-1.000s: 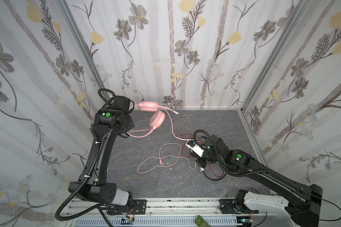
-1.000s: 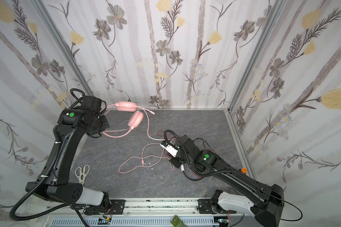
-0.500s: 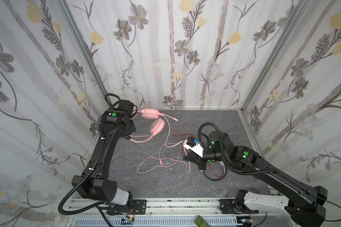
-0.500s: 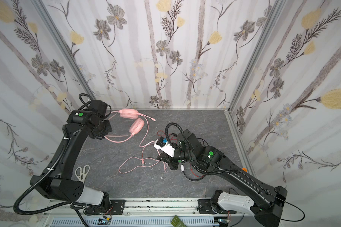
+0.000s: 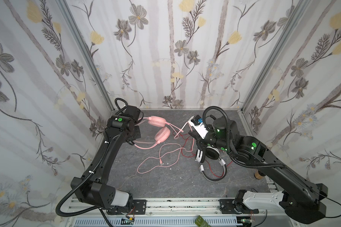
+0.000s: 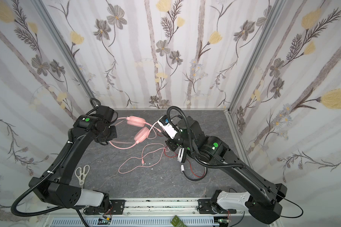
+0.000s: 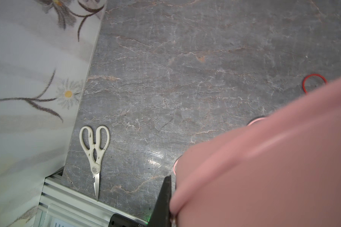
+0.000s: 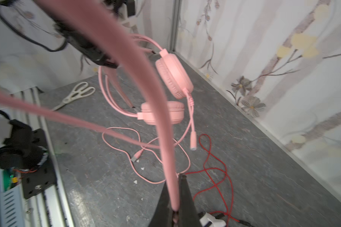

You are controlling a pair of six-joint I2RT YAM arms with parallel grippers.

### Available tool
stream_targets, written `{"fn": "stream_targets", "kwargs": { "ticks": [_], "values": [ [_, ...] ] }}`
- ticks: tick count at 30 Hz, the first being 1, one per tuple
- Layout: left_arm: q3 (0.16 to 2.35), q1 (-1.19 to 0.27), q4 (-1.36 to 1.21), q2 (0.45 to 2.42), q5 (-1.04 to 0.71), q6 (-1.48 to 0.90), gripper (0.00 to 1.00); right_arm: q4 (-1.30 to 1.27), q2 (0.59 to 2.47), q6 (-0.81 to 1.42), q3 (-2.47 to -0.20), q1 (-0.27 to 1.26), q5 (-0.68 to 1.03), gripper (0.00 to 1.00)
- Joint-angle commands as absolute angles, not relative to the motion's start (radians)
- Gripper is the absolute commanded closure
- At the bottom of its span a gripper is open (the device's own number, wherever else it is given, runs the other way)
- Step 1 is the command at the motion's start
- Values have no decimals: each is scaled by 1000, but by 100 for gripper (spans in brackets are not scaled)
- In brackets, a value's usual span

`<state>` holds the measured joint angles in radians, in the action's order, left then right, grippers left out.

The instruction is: Wrap the headphones

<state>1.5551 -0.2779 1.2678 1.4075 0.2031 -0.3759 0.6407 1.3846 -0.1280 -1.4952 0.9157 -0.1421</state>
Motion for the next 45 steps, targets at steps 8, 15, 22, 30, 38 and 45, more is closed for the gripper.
{"fn": "stream_targets", "kwargs": {
  "ticks": [8,15,22,30,38,45],
  "values": [
    [1464,-514,1166,1309,-18,-288,100,702,1490,-206,-1616,891,-456,100],
    [1517,-710,1189,1331,-3,-334,100,696,1602,-189,-1722,836,-323,100],
    [1565,-864,1231,1362,-3,-355,100,752,1799,-108,-1838,681,-175,100],
    [1572,-931,1211,1361,-22,-367,100,743,1884,5,-1811,556,-16,100],
    [1580,-936,1170,1378,-88,-362,100,711,1877,23,-1813,529,69,100],
    [1582,-934,1177,1451,-92,-395,100,663,1799,19,-1816,564,70,100]
  ]
}}
